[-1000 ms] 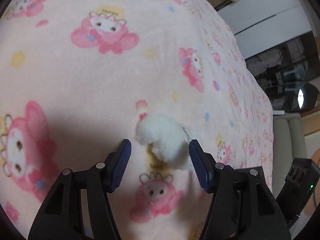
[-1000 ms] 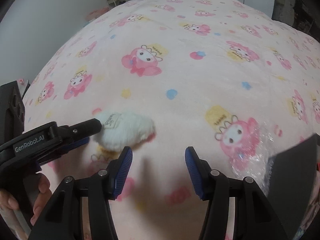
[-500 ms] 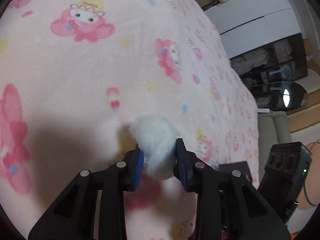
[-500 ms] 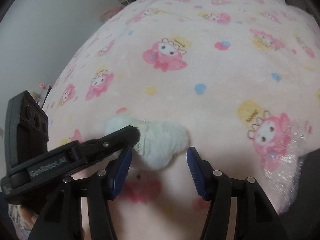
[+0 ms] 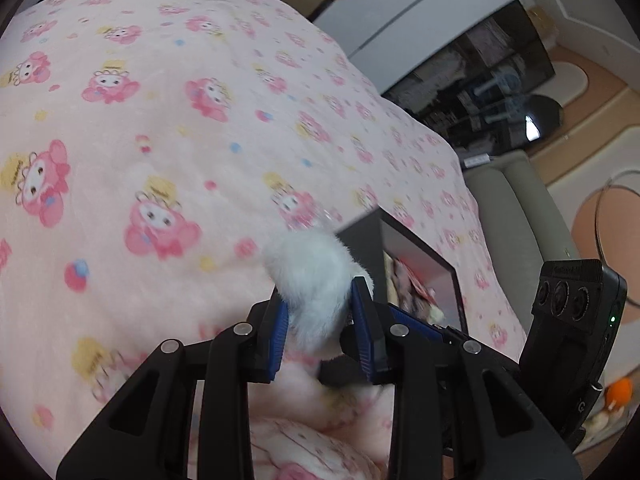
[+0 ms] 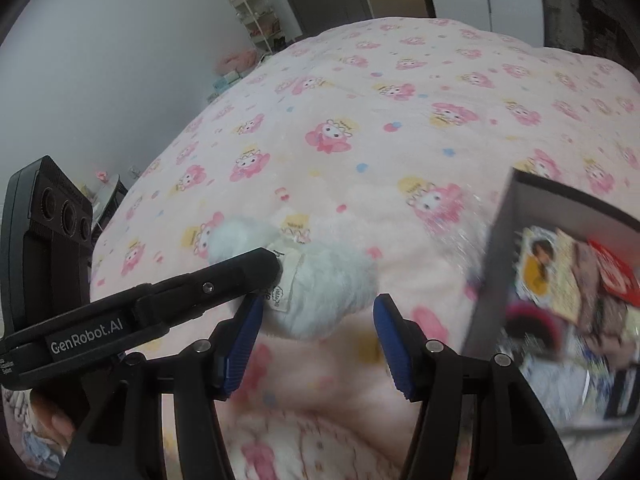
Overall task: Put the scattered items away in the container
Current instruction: 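Lift the white puff with the left gripper toward the box side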
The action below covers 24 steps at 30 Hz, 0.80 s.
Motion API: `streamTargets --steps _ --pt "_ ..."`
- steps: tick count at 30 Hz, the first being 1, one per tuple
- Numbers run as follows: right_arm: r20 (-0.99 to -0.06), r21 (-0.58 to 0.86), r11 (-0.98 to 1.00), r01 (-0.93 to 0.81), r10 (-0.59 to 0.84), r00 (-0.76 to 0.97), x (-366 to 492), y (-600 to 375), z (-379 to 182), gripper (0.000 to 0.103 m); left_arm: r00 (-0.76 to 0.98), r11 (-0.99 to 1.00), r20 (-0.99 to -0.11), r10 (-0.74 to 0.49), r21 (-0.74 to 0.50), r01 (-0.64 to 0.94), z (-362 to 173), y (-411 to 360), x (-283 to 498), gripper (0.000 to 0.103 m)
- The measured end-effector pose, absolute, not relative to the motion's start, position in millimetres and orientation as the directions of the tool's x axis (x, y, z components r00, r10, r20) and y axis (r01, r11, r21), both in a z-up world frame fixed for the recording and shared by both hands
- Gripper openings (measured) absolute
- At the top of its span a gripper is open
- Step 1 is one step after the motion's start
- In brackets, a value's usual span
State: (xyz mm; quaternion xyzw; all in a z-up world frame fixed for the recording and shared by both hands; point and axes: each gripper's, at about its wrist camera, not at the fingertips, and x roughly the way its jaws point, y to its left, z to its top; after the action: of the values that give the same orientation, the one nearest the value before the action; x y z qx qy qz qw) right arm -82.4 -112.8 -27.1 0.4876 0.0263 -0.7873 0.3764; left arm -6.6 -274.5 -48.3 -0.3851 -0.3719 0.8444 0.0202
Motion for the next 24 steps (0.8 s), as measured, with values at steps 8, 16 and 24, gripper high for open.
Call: streamTargets --steps 8,16,24 --pt "-0.804 0.299 -0.781 0.548 -0.516 -0.296 -44.3 -7.2 -35.6 0.055 -0.614 -0.805 -0.696 0.373 -0.571 0.158 -54.6 -159.7 -2.0 0.03" --pt "-0.864 0.241 -0.862 0.446 -0.4 -0.306 -55.5 76.5 -76.8 0.055 -0.492 -0.875 -0.806 0.329 -0.456 0.164 -99.6 -79.2 -24.4 0.03" --pt "-0.866 0.247 -0.871 0.424 -0.395 -0.308 -82.2 145.8 -92.9 0.055 -0.443 -0.969 -0.885 0.139 -0.215 0.124 -113.1 -17.6 -36.6 0.03"
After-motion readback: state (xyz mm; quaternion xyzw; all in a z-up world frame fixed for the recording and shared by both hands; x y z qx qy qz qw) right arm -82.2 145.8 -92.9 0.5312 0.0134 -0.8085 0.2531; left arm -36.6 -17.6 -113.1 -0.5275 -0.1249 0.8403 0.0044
